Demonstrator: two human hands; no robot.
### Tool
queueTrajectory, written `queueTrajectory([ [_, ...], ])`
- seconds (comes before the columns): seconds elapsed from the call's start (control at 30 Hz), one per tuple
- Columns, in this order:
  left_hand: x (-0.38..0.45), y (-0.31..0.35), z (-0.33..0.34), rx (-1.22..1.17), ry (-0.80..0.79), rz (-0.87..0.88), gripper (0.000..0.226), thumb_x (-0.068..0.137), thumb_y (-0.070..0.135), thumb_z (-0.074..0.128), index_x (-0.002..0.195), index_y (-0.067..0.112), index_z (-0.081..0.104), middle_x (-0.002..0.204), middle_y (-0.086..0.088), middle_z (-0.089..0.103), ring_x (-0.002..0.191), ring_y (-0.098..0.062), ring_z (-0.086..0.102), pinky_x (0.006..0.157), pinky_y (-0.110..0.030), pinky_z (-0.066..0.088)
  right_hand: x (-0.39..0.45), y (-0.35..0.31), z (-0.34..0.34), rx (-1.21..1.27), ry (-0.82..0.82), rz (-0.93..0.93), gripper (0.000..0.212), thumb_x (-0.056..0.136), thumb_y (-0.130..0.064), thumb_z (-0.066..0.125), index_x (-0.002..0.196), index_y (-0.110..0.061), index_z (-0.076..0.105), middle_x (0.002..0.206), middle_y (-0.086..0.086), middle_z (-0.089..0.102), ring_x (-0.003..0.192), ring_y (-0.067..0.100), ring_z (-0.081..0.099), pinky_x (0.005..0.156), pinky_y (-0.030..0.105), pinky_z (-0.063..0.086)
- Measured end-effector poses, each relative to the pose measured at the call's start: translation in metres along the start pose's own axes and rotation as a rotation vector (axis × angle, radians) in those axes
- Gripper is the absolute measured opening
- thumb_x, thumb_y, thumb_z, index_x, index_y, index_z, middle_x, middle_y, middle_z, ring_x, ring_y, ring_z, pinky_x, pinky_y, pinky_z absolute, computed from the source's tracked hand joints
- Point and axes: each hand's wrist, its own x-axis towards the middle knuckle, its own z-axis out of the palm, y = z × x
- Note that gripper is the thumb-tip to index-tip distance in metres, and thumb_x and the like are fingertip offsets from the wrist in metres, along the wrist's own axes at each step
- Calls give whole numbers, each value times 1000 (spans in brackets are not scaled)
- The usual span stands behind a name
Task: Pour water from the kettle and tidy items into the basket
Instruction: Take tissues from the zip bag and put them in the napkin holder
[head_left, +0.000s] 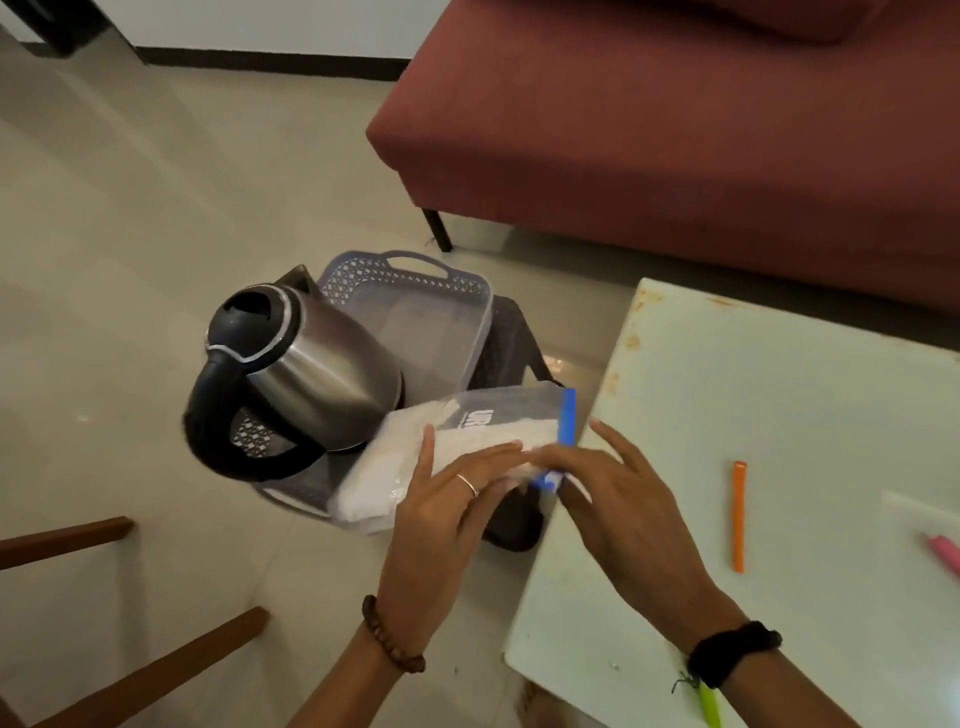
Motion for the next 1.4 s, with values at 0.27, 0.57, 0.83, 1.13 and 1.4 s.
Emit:
queueTrajectory([
  [0.27,61,123,6,-726,68,-212,16,78,8,66,89,19,63,85,15,66,74,3,66,67,-6,49,-45,25,-120,299,225,222,22,87,-46,49,106,-55,40,86,-31,59,83,8,55,75,5,35],
  [0.57,55,238,60,-840,-16,-417,16,84,14,57,73,25,60,73,19,66,66,1,64,65,-3,45,-120,85,-194,201,196,277,13,86,-44,56,92,-36,64,82,-25,64,80,7,56,69,15,40],
  [0.83,52,257,86,-951,97,-650,14,88,13,53,80,22,59,74,11,68,64,-9,65,68,-13,52,-197,170,-225,32,263,546,17,85,-26,62,102,-23,62,100,-9,61,89,2,51,75,15,39],
  [1.13,17,286,110,-1136,-286,-550,10,87,23,52,90,23,62,104,6,71,99,-16,66,83,-23,55,-180,140,-194,1191,386,1044,29,82,-36,66,90,-9,64,80,3,70,69,12,70,59,22,58],
  [1.4,17,297,116,-1324,-285,-968,35,76,49,49,85,21,67,78,-1,74,77,-17,71,62,-23,57,-184,130,-192,1073,270,860,13,83,-10,61,77,-10,73,73,2,74,69,12,70,66,17,57],
])
